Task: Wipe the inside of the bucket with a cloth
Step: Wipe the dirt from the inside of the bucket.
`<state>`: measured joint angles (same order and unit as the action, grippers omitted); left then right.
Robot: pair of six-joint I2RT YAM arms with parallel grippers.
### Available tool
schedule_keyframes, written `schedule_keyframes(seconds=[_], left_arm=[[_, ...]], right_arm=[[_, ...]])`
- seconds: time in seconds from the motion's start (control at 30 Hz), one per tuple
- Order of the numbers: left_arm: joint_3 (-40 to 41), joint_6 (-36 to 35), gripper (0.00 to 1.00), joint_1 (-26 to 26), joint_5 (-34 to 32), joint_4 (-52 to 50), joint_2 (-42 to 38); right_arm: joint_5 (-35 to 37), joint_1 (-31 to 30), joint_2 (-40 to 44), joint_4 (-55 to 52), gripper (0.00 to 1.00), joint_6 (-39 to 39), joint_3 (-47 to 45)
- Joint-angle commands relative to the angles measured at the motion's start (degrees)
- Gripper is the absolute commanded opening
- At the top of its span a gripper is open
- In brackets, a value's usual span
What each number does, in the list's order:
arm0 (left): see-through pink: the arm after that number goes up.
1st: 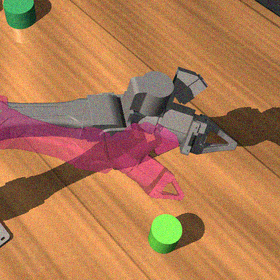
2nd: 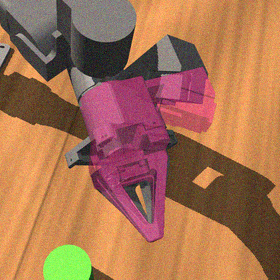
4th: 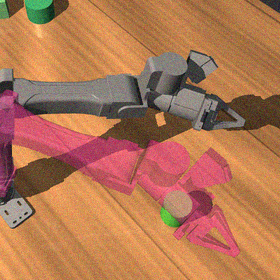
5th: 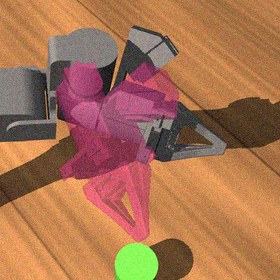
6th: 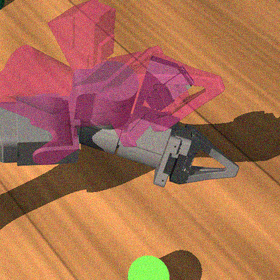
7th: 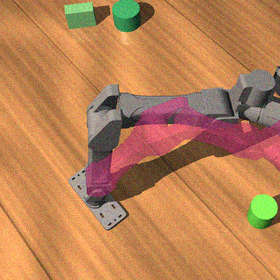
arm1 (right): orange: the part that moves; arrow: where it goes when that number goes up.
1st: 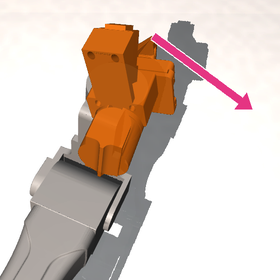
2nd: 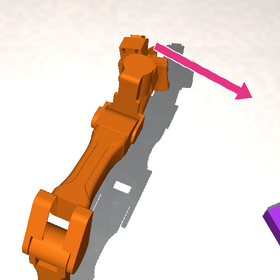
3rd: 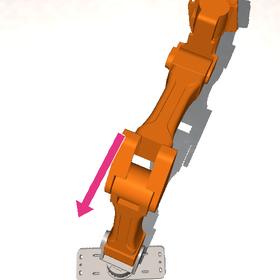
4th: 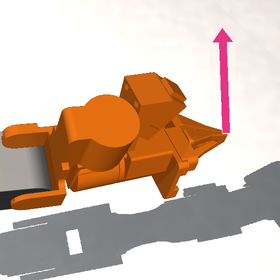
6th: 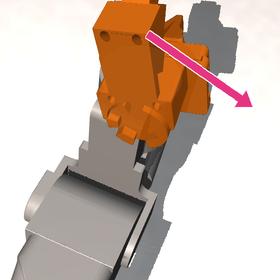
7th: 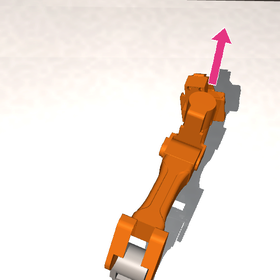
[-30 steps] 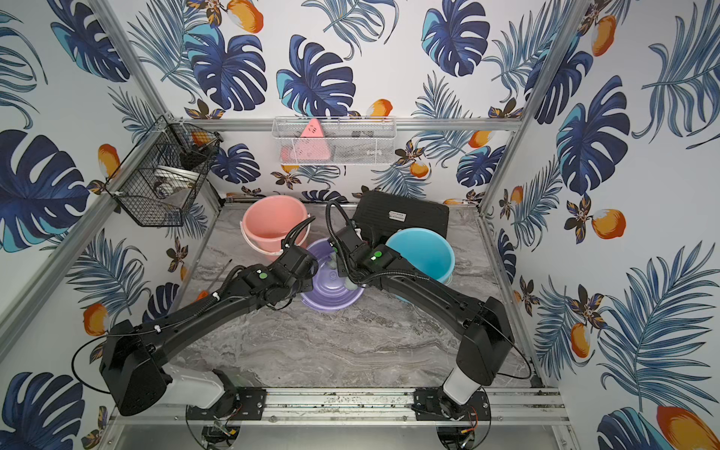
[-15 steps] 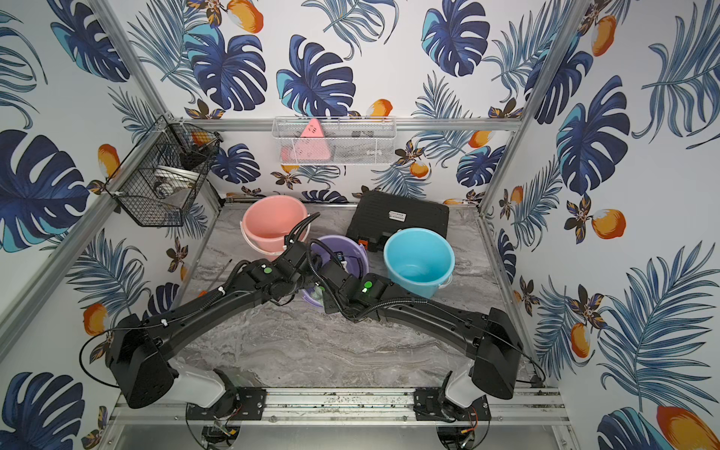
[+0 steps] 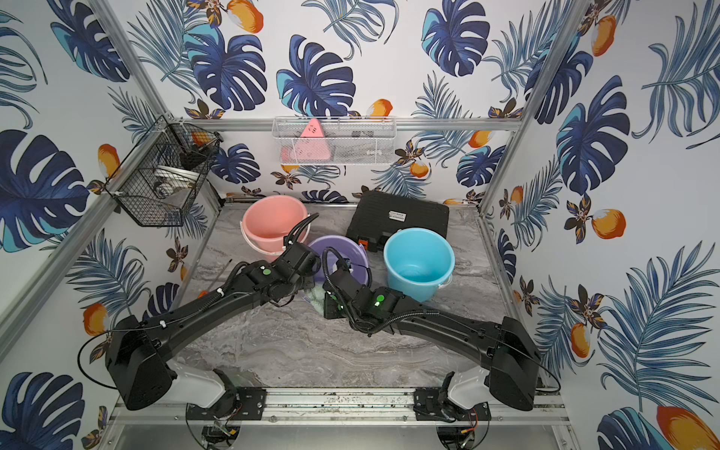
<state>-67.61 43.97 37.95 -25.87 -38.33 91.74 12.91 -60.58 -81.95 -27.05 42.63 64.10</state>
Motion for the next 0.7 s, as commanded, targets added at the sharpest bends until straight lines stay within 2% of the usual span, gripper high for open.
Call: schedule_keyframes(seconds=[0.0,0.23,0.4,0.53,0.67], left_arm=[[-0.2,-0.9,0.00,-0.1,-0.4,-1.2,0.2],[-0.4,-2.0,0.00,0.0,0.0,-1.5,-0.3],[-0.1,-3.2,0.00,-0.1,1.6,-1.3,-0.3],[1.1,-3.7,0.00,0.0,3.2,-0.1,-0.6],[1.3,-3.8,0.00,0.0,4.0,0.0,-0.1]], right_arm=[[8.8,0.7,1.5,-9.8,0.00,0.5,0.4],[14.0,8.1,3.2,-16.1,0.00,-4.0,4.2],[11.7,15.4,-0.6,-12.9,0.00,-10.1,8.4],[9.7,17.1,-6.1,-9.1,0.00,-14.5,14.0],[3.9,17.1,-12.4,-7.2,0.00,-15.7,21.3]])
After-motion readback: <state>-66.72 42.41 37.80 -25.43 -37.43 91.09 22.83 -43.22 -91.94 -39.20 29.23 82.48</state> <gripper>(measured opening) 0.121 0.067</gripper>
